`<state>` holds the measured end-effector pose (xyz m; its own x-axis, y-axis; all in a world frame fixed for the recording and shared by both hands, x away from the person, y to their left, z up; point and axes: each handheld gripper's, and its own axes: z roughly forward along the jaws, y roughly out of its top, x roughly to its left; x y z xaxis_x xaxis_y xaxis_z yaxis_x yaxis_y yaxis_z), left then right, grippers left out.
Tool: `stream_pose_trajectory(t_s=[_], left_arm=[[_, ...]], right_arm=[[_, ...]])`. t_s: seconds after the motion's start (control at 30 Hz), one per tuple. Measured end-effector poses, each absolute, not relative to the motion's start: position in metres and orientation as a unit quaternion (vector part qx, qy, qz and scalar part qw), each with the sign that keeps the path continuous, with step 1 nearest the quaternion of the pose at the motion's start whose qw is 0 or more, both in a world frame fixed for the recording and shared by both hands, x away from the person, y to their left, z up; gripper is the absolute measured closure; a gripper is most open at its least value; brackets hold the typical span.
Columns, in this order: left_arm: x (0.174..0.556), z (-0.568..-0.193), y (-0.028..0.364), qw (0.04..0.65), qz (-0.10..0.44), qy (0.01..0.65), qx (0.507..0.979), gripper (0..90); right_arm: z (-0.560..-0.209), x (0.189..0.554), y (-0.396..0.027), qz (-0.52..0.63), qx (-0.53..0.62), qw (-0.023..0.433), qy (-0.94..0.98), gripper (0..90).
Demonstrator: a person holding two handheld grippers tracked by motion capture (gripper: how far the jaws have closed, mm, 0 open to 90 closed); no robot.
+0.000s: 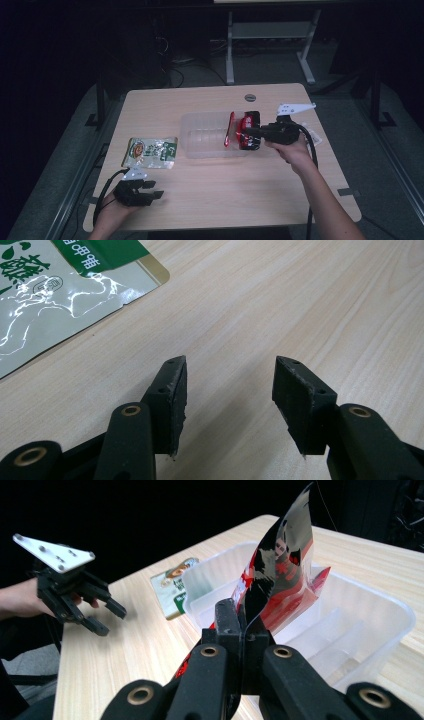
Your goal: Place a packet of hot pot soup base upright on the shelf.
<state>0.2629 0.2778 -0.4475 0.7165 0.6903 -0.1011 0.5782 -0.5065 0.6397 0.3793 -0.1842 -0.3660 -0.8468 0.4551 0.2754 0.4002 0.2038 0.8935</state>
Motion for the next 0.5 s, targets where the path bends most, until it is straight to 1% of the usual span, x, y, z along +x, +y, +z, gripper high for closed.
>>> stream_pose_trajectory(t_s=[0.5], left_arm=[[0.263,-0.448,0.277,0.337,0.082,0.362,0.865,46.8]], right_arm=[[-0.379,0.393,-0.174,0.551,0.289,0.021,0.782,90.0]])
